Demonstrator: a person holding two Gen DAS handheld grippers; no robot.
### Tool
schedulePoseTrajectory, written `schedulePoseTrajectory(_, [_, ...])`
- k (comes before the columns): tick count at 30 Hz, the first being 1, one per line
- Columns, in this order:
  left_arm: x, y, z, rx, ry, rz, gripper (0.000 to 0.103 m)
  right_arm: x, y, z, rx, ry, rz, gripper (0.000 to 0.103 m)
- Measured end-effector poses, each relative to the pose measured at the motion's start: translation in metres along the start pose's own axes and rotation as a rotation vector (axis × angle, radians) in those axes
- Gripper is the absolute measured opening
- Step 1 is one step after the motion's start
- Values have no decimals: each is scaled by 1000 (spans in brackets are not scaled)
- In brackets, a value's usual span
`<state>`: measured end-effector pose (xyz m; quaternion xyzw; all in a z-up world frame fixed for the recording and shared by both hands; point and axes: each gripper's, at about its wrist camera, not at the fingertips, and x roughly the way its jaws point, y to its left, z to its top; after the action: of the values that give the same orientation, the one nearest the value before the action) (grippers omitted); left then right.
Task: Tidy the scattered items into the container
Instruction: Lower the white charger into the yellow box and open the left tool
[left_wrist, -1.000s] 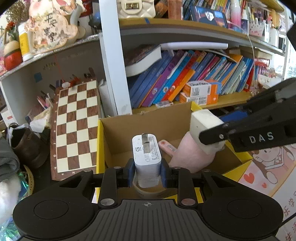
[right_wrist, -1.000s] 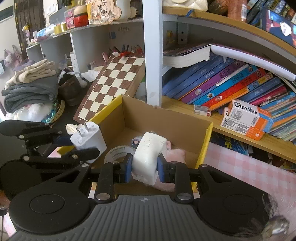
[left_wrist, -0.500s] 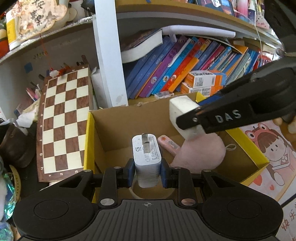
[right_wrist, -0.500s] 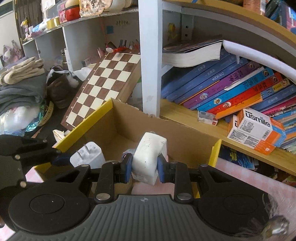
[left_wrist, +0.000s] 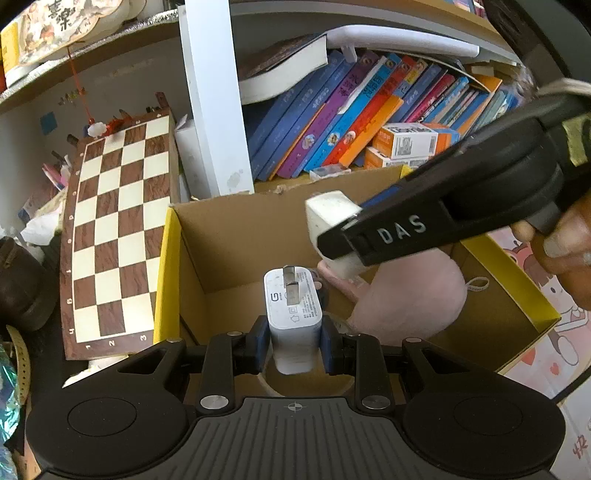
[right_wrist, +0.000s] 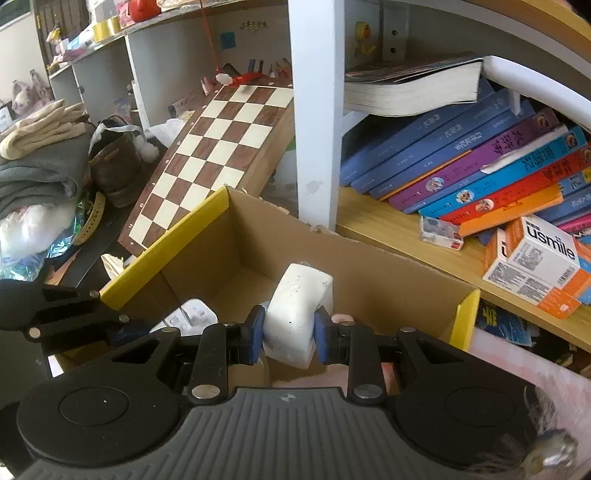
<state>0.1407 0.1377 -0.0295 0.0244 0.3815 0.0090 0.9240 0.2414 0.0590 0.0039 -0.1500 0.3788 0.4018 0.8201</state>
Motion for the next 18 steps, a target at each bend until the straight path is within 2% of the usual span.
schedulePoseTrajectory(18, [6,3,-4,-3,9,-12,30,16,8,14,-34,9,30,26])
